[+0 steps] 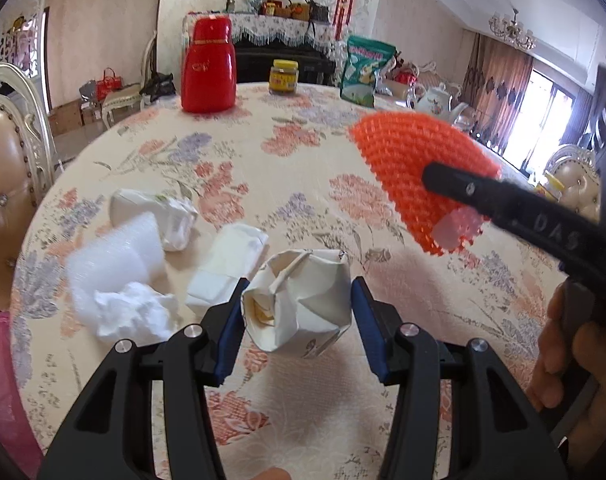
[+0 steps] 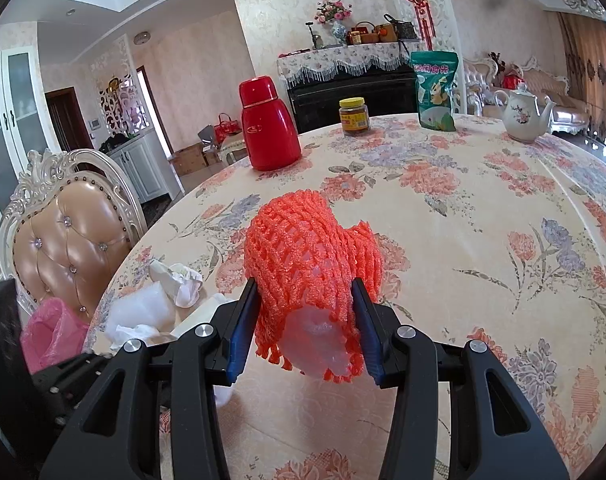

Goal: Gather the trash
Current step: 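Carry the paper cup and orange net over the pink wastebasket with both tools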

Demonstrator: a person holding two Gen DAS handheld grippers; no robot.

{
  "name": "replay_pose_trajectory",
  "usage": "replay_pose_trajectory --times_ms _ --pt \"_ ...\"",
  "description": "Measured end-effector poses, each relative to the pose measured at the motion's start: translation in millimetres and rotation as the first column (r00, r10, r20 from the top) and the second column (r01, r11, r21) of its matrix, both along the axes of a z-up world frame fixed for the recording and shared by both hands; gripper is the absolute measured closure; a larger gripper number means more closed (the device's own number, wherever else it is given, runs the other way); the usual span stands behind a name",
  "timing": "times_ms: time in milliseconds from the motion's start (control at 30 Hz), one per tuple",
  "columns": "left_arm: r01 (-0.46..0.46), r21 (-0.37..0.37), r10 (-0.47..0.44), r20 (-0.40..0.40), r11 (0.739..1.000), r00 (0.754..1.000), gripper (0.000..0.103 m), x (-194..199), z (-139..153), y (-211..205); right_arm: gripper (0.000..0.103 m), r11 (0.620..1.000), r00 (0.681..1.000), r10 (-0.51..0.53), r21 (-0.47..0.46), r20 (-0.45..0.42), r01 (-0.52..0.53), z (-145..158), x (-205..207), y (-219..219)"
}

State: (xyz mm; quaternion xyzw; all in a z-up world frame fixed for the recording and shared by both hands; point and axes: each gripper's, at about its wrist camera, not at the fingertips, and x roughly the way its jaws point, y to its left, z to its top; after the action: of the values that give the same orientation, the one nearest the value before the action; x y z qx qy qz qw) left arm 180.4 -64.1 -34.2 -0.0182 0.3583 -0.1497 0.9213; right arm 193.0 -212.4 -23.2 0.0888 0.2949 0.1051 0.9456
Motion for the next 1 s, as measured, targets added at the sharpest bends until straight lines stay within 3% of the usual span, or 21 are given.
replay_pose_trajectory --times_ms 533,1000 --pt "-0.113 -0.03 0.116 0.103 0.993 0.988 0.053 -30.4 47.8 53.8 0.058 0.999 0.998 0.032 -0.02 0.05 -0.031 20.7 -14.1 12.5" --pt "-0.213 -0.064 0.22 0.14 0.975 0.965 0.053 -57.0 63.0 108.9 0.058 0.994 0.994 0.094 -0.061 0.058 -0.09 30.4 -31.4 50.7"
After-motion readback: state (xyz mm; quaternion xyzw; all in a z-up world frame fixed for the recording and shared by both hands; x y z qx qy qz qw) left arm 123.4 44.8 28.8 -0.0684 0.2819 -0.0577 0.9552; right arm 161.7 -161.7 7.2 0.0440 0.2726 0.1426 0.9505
